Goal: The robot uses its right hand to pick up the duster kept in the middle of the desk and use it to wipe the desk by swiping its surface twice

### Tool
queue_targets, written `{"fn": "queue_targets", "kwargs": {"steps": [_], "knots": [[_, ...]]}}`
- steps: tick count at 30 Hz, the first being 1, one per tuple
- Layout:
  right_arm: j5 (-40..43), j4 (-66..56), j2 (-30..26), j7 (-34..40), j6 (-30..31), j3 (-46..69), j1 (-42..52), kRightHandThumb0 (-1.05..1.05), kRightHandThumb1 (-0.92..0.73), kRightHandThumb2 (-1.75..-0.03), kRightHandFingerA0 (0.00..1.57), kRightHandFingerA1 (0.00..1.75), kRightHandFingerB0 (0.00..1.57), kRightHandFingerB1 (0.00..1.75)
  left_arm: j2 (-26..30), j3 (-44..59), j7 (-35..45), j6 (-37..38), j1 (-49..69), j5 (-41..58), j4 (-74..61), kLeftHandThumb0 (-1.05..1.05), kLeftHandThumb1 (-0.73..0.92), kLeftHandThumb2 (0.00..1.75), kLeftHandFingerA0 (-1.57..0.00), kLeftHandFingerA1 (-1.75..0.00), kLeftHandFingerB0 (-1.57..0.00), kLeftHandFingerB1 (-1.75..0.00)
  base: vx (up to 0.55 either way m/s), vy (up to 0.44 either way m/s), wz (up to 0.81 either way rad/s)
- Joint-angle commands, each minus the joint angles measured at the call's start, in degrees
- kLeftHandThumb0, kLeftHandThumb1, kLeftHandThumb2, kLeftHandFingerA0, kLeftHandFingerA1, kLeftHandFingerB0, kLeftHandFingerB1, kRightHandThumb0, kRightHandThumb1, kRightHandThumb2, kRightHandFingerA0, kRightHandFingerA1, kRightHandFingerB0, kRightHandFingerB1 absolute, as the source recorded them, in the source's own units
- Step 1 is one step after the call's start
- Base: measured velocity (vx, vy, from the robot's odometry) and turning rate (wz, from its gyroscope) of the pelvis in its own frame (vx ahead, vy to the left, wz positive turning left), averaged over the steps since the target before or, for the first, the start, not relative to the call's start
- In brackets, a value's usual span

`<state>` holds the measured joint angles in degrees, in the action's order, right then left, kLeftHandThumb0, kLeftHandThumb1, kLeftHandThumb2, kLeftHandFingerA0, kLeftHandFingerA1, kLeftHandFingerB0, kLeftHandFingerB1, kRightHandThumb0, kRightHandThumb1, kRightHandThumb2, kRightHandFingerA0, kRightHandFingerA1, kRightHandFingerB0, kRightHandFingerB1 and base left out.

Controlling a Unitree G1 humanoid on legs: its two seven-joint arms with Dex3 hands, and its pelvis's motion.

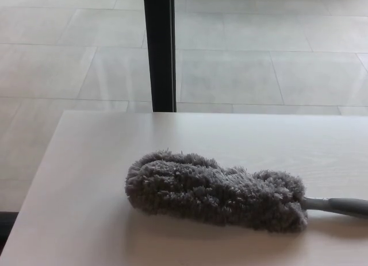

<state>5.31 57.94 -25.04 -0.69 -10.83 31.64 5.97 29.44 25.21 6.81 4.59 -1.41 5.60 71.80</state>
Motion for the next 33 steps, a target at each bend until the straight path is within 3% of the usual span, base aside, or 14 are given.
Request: {"fn": "queue_targets", "kwargs": {"steps": [1, 2, 3, 4, 5, 7, 8, 14, 15, 16, 17, 18, 21, 33], "knots": [[9.20, -7.95, -3.28, 3.00, 3.60, 8.42, -2.94, -0.69, -0.68, -0.61, 0.82, 1.25, 0.12, 0.66, 0.81, 0.08, 0.73, 1.59, -0.56, 1.11, 1.11, -0.55, 0.64, 0.59, -0.73, -0.65, -0.64, -0.52, 0.00, 0.000, 0.00], [10.56, -11.42, -3.91, 3.30, 5.80, 10.20, -3.81, -0.71, -0.67, -0.62, 0.71, 1.23, 0.09, 0.63, 0.71, -0.08, 0.59, 1.61, -0.58, 0.97, 1.26, -0.56, 0.64, 0.59, -0.73, -0.66, -0.62, -0.51, 0.00, 0.000, 0.00], [12.58, -15.57, -4.82, 2.97, 6.22, 12.20, -5.80, -0.74, -0.55, -0.89, 0.57, 1.02, 0.09, 0.64, 0.63, -0.14, 0.24, 1.30, -0.82, 0.88, 1.57, -0.55, 0.64, 0.59, -0.74, -0.63, -0.61, -0.50, 0.00, 0.000, 0.00], [13.24, -17.53, -5.00, 2.85, 6.63, 13.15, -6.68, -0.74, -0.55, -0.89, 0.57, 1.02, 0.09, 0.64, 0.64, -0.17, 0.07, 1.13, -1.01, 0.83, 1.71, -0.55, 0.64, 0.59, -0.74, -0.63, -0.61, -0.50, 0.00, 0.000, 0.00], [14.04, -19.47, -6.70, 2.20, 7.59, 13.81, -9.64, -0.71, -0.69, -0.62, 0.59, 1.22, 0.12, 0.64, 0.61, 0.03, 0.47, 1.12, -0.98, 1.17, 1.40, -0.55, 0.64, 0.59, -0.74, -0.67, -0.64, -0.53, 0.00, 0.000, 0.00], [14.13, -20.97, -7.26, 1.83, 8.68, 14.57, -10.79, -0.71, -0.69, -0.62, 0.59, 1.22, 0.12, 0.64, 0.53, 0.08, 0.62, 1.14, -0.93, 1.28, 1.30, -0.55, 0.64, 0.59, -0.74, -0.67, -0.64, -0.53, 0.00, 0.000, 0.00], [15.75, -25.46, -8.56, 1.31, 9.46, 14.57, -15.46, -0.63, -0.68, -0.60, 0.77, 1.02, 0.18, 0.53, 0.65, 0.18, 1.41, 1.32, -0.75, 1.43, 1.31, -0.56, 0.64, 0.59, -0.72, -0.64, -0.60, -0.48, 0.00, 0.000, 0.00], [12.53, -40.73, -7.96, -2.91, 11.87, 3.00, -28.22, -0.71, -0.70, -0.61, 0.43, 0.59, 0.23, 0.46, 0.79, 0.35, 1.46, 1.45, -0.47, 1.56, 1.25, -0.55, 0.65, 0.59, -0.71, -0.63, -0.58, -0.49, 0.00, 0.000, 0.00], [13.38, -43.12, -6.93, -3.53, 13.21, 1.56, -29.18, -0.70, -0.68, -0.60, 0.41, 0.63, 0.21, 0.42, 0.96, -0.06, 1.69, 1.56, -0.51, 1.13, 1.27, -0.55, 0.66, 0.60, -0.68, -0.61, -0.56, -0.48, 0.00, 0.000, 0.00], [14.76, -44.90, -5.65, -5.14, 14.12, -0.19, -30.34, -0.72, -0.51, -0.90, 0.35, 0.64, 0.14, 0.47, 1.00, -0.11, 1.87, 1.66, -0.65, 1.08, 1.37, -0.54, 0.66, 0.60, -0.67, -0.61, -0.56, -0.48, 0.00, 0.000, 0.00], [14.40, -46.52, -5.03, -5.50, 14.81, -1.90, -30.55, -0.72, -0.52, -0.89, 0.35, 0.60, 0.15, 0.43, 0.99, 0.00, 1.80, 1.46, -0.87, 1.19, 1.52, -0.55, 0.65, 0.60, -0.68, -0.59, -0.56, -0.47, 0.00, 0.000, 0.00], [12.68, -48.36, -4.33, -5.61, 15.20, -4.65, -30.65, -0.65, -0.64, -0.59, 0.35, 0.51, 0.21, 0.29, 1.07, -0.30, 1.66, 1.32, -1.12, 0.87, 1.60, -0.58, 0.66, 0.60, -0.68, -0.60, -0.55, -0.47, 0.00, 0.000, 0.00], [11.71, -49.13, -2.55, -6.62, 15.45, -8.53, -31.86, -0.67, -0.50, -0.85, 0.30, 0.57, 0.14, 0.42, 1.24, -1.12, 1.77, 2.01, -0.98, 0.13, 1.23, -0.59, 0.65, 0.59, -0.70, -0.61, -0.59, -0.48, 0.00, 0.000, 0.00], [-14.70, -39.83, 3.56, -7.04, 11.81, -42.15, -37.29, -0.80, -0.53, -0.91, 0.21, 0.51, 0.10, 0.40, 1.36, -1.56, 1.78, 2.16, -1.29, 0.10, 1.89, -0.58, 0.65, 0.59, -0.67, -0.58, -0.60, -0.47, 0.00, 0.000, 0.00]]}}
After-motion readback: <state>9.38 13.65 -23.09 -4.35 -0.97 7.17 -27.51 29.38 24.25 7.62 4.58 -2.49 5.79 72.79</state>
